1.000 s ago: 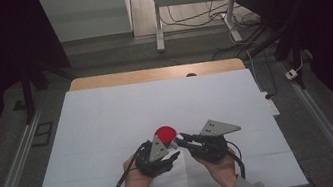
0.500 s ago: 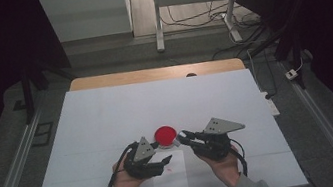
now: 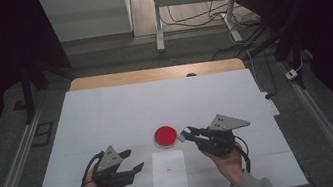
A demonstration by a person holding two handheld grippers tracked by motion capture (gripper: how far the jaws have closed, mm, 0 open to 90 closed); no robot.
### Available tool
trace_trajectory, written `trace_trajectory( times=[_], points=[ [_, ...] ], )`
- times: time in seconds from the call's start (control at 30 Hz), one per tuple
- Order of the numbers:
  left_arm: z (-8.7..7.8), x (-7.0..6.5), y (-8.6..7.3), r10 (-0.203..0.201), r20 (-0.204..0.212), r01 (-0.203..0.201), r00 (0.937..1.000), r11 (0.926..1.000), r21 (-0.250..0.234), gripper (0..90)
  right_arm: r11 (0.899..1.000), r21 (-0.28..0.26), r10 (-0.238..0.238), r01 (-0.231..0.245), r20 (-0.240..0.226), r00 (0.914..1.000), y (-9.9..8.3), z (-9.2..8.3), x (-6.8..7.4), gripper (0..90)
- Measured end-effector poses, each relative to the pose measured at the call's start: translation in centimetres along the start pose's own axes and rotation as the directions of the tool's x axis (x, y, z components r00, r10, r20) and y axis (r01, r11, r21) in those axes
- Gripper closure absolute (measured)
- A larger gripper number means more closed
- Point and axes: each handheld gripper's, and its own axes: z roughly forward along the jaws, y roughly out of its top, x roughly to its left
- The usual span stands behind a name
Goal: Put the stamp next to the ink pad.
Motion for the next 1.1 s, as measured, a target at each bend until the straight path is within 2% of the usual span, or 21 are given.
trace_trajectory(
  times=[0.23,0.5,0.63,0.73,0.93,1.1],
  points=[
    [-1.5,0.8,-1.8,-0.039,-0.028,0.04,0.9988,0.9991,0.015,36.7,1.0,0.004,-0.006,0.006,0.014,0.9999,0.0,-0.2,-0.6,75.3],
    [-2.5,1.7,-3.3,-0.085,-0.049,0.087,0.9952,0.9955,0.039,36.0,0.998,0.06,-0.029,0.026,0.047,0.9985,-0.9,0.3,-2.0,75.3],
    [-2.7,1.7,-3.8,-0.09,-0.054,0.093,0.9944,0.9946,0.046,36.0,0.993,0.114,-0.054,0.044,0.081,0.9953,-1.8,1.0,-2.8,75.3],
    [-2.8,1.9,-3.9,-0.094,-0.058,0.097,0.9938,0.9942,0.046,36.0,0.988,0.146,-0.066,0.053,0.088,0.9939,-2.4,1.5,-3.2,75.3],
    [-2.7,1.8,-3.9,-0.092,-0.06,0.095,0.994,0.9942,0.051,35.5,0.98,0.193,-0.07,0.053,0.083,0.994,-3.4,3.1,-3.5,75.2],
    [-2.8,2.0,-4.0,-0.096,-0.064,0.099,0.9933,0.9938,0.05,35.1,0.97,0.23,-0.098,0.079,0.071,0.9926,-3.8,4.4,-3.4,75.1]
  ],
)
